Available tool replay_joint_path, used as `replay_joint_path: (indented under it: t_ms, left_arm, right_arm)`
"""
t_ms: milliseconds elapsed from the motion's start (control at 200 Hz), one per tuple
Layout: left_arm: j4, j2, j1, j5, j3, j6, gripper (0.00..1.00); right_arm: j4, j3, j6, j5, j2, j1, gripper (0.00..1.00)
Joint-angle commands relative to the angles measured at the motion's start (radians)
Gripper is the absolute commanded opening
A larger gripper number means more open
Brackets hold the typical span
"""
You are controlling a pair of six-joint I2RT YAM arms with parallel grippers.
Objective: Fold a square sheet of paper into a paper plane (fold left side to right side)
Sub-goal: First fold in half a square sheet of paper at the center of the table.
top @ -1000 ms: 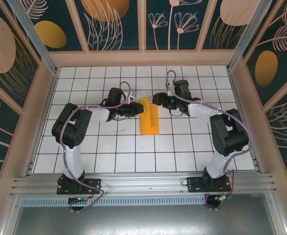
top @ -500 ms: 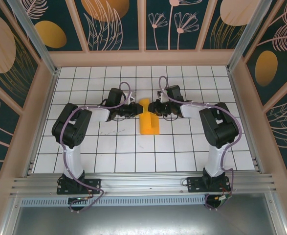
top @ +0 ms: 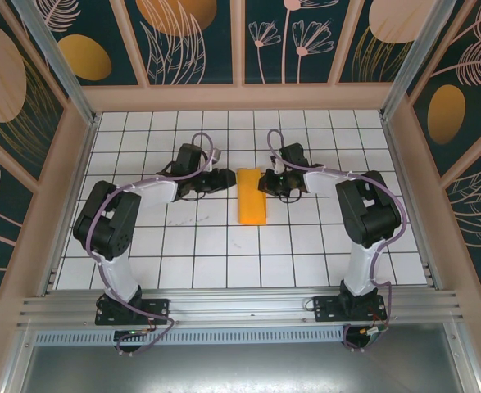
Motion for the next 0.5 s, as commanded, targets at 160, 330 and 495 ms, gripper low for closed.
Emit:
replay_joint_path:
  t_ms: [160, 330, 495]
  left_arm:
    - [-0.139, 0.095, -0.060, -0.094, 0.104, 0.052, 0.57]
    - [-0.174, 0.145, -0.081, -0.128, 0.152, 0.056, 0.58]
    - [-0.206, 0.191, -0.099, -0.158, 0.184, 0.069, 0.47]
  right_arm:
    - [-0.028, 0.019, -0.024, 0.049, 0.001, 0.005, 0.02]
    - [-0.025, 0.020, -0.026, 0.045, 0.007, 0.009, 0.04]
    - [-0.033, 0.020, -0.034, 0.061, -0.005, 0.010, 0.12]
